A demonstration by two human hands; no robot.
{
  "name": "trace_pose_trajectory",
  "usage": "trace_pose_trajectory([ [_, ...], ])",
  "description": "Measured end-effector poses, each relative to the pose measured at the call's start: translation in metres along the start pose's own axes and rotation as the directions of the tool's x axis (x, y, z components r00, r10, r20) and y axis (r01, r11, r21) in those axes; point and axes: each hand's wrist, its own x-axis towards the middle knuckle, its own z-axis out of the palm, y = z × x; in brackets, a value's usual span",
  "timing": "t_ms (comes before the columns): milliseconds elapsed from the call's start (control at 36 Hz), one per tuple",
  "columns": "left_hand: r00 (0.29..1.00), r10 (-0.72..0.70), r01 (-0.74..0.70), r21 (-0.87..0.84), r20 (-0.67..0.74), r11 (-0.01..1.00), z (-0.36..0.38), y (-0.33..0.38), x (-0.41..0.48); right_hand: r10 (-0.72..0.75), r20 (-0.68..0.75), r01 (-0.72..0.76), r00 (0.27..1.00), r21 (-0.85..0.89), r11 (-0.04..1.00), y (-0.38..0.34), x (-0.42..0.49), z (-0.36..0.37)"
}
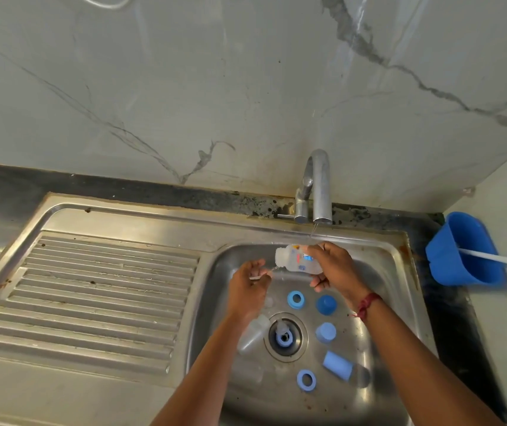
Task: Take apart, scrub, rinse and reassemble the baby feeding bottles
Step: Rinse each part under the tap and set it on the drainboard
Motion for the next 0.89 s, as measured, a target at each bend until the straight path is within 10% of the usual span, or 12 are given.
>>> trace_pose_trajectory([
  [389, 0.946, 0.033, 0.110, -0.414, 0.322, 0.904, -0.001, 0.021, -0.008, 0.317, 0.124, -0.301, 0.940, -0.131, 0.945, -0.030, -0.002, -0.007],
  [639, 0.942, -0.136, 0.269, -0.450, 0.305, 0.851, 0.012, 0.026, -0.007, -0.191, 0.199, 0.176, 0.961, 0.090, 0.980, -0.010, -0.002, -0.018],
  [889, 0.949, -0.153, 0.234, -0.294, 0.274, 0.927, 0.011, 0.039, -0.005, -0.184, 0.152, 0.195, 0.971, -0.057, 0.979, -0.017, 0.000, -0.023],
])
